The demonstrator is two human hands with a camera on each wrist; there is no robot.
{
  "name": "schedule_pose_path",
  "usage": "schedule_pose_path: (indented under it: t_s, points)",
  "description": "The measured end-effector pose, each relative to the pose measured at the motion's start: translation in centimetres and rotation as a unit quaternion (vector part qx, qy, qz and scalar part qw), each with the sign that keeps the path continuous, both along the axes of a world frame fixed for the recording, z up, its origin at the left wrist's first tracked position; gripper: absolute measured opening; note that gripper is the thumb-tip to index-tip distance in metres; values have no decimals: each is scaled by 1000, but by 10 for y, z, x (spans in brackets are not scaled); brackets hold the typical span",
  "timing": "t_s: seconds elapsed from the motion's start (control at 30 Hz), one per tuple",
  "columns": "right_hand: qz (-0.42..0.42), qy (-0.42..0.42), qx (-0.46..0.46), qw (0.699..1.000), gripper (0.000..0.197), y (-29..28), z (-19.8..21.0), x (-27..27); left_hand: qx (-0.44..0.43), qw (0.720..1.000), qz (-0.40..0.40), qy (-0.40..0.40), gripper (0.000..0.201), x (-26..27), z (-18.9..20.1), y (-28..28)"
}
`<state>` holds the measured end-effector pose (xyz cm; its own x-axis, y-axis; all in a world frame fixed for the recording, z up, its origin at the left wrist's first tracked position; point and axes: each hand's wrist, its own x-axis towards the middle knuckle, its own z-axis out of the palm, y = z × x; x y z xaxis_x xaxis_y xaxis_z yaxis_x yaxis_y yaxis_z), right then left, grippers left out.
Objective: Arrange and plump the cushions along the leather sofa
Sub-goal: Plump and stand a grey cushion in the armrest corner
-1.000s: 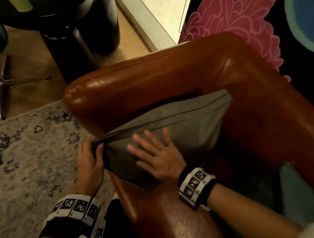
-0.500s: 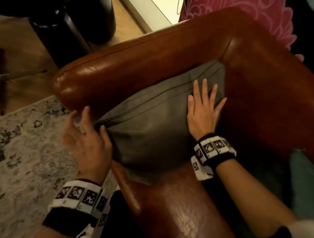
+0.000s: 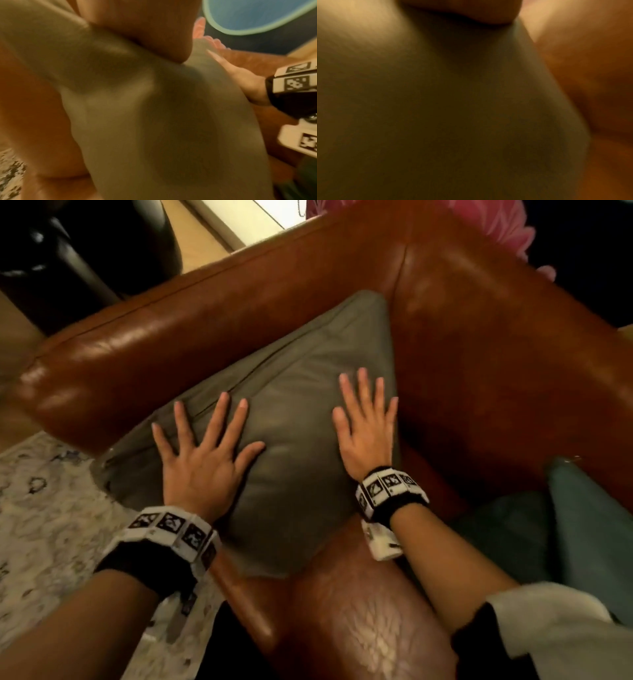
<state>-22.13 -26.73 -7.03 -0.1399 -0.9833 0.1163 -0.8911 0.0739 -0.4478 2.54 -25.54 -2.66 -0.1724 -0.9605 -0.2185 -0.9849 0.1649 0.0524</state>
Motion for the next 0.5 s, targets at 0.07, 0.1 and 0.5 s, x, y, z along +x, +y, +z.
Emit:
schedule_pose_path:
  t_s: [0.07, 0.1, 0.5]
  points:
    - [-139, -55, 25, 989, 56, -1, 5, 9, 7, 1000, 15, 2, 64, -1, 4, 1]
    - [-185, -81, 32, 979, 58, 3, 8, 18, -6, 1000, 16, 4, 63, -4, 7, 6]
    - [-181, -159, -20, 970, 52, 22, -19, 14, -12, 988, -150, 21, 67, -10, -4, 39]
